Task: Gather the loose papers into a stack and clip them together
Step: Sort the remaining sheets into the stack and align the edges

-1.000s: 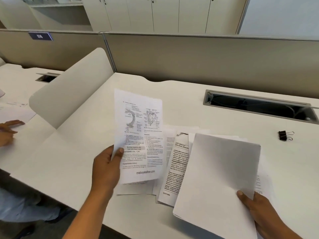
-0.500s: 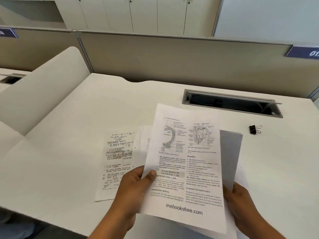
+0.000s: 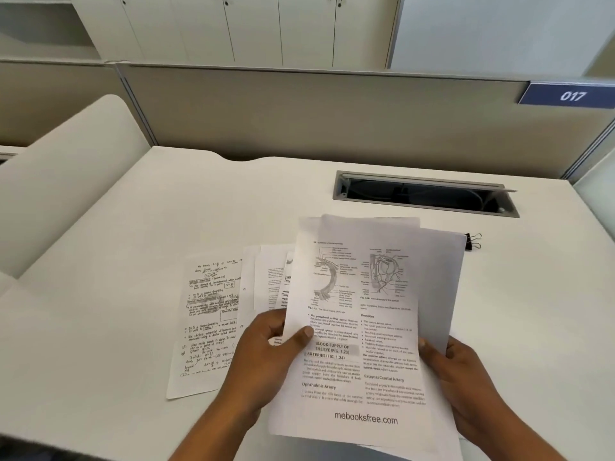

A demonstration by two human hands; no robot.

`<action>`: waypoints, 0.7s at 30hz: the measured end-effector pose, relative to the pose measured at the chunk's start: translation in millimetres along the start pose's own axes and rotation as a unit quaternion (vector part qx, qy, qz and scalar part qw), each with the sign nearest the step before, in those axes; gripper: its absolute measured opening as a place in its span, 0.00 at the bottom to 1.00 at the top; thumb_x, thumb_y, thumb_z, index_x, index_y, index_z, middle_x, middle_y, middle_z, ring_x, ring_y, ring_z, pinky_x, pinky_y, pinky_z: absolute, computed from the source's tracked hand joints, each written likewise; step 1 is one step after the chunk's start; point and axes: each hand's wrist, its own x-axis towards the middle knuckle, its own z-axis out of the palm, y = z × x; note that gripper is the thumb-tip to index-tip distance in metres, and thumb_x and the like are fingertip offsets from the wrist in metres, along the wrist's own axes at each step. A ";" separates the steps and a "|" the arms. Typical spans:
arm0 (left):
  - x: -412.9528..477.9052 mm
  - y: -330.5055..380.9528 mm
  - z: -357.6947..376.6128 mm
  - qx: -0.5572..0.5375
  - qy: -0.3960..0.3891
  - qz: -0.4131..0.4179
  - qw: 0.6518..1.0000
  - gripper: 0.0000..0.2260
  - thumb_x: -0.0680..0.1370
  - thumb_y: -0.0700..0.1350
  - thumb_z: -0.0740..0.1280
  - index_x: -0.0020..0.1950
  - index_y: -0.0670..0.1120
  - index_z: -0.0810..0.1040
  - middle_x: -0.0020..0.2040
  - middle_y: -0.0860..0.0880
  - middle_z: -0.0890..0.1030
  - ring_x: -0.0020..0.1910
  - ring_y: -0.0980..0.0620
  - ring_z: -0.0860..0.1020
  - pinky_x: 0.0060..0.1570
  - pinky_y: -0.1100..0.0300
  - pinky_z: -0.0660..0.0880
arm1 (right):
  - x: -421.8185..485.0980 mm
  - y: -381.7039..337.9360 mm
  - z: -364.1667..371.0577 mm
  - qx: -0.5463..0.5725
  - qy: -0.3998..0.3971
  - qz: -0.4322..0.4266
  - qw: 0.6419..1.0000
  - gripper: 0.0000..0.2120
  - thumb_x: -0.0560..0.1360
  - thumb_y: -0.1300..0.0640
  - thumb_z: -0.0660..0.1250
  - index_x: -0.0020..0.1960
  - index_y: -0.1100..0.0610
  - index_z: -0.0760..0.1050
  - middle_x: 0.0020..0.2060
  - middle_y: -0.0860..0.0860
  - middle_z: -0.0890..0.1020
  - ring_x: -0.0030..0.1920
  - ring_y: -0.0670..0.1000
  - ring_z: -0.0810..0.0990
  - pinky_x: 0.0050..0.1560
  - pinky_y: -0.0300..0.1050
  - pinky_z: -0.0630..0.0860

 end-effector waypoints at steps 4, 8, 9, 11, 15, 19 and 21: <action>1.3 7.1 0.2 -0.066 -0.122 -0.031 0.990 0.07 0.78 0.43 0.71 0.55 0.46 0.86 0.51 0.49 0.89 0.51 0.48 0.87 0.54 0.52 0.82 | -1.2 -7.1 -3.2 0.002 -0.032 -0.003 0.999 0.14 0.72 0.56 0.66 0.52 0.65 0.81 0.47 0.66 0.86 0.41 0.63 0.86 0.39 0.55 0.84; 2.6 5.1 11.8 -0.049 -0.092 0.007 0.994 0.06 0.77 0.39 0.72 0.52 0.46 0.87 0.48 0.49 0.89 0.49 0.48 0.87 0.50 0.54 0.83 | -0.9 -14.5 -1.2 -0.014 -0.035 -0.018 0.999 0.17 0.76 0.51 0.62 0.56 0.61 0.80 0.48 0.62 0.86 0.45 0.61 0.87 0.40 0.53 0.84; 2.9 4.7 14.8 -0.041 -0.074 0.017 0.996 0.06 0.77 0.38 0.72 0.51 0.46 0.87 0.47 0.49 0.89 0.48 0.48 0.88 0.50 0.52 0.83 | -0.6 -16.2 -0.6 -0.019 -0.029 -0.025 0.999 0.18 0.78 0.50 0.60 0.57 0.60 0.80 0.49 0.61 0.87 0.47 0.60 0.87 0.43 0.54 0.84; 2.8 4.4 19.9 -0.038 -0.044 0.036 0.998 0.07 0.77 0.37 0.73 0.50 0.46 0.87 0.46 0.49 0.89 0.46 0.48 0.88 0.49 0.51 0.84 | 0.5 -18.3 -0.2 -0.032 -0.017 -0.035 0.999 0.22 0.79 0.45 0.55 0.59 0.58 0.80 0.51 0.58 0.87 0.51 0.58 0.86 0.52 0.57 0.82; 2.0 4.2 24.6 -0.025 -0.017 0.103 0.994 0.22 0.75 0.36 0.74 0.65 0.55 0.79 0.57 0.54 0.87 0.51 0.56 0.86 0.48 0.60 0.83 | 0.5 -19.2 2.6 -0.050 -0.029 -0.056 0.997 0.24 0.74 0.39 0.67 0.58 0.57 0.81 0.51 0.57 0.87 0.51 0.59 0.86 0.50 0.57 0.82; 8.0 -4.7 22.8 0.005 -0.004 0.109 0.994 0.47 0.71 0.43 0.79 0.80 0.63 0.53 0.58 0.59 0.85 0.54 0.62 0.84 0.51 0.68 0.79 | 3.3 -14.1 -0.5 -0.080 -0.029 -0.069 0.994 0.43 0.49 0.35 0.82 0.56 0.60 0.81 0.49 0.59 0.87 0.48 0.63 0.86 0.46 0.56 0.83; 12.1 -5.1 17.8 -0.011 0.010 0.074 0.997 0.41 0.71 0.49 0.78 0.78 0.60 0.60 0.56 0.58 0.84 0.52 0.59 0.83 0.50 0.67 0.78 | 2.9 -12.6 -1.7 -0.064 -0.020 -0.061 0.996 0.42 0.48 0.37 0.83 0.55 0.62 0.81 0.47 0.61 0.87 0.46 0.64 0.86 0.45 0.57 0.83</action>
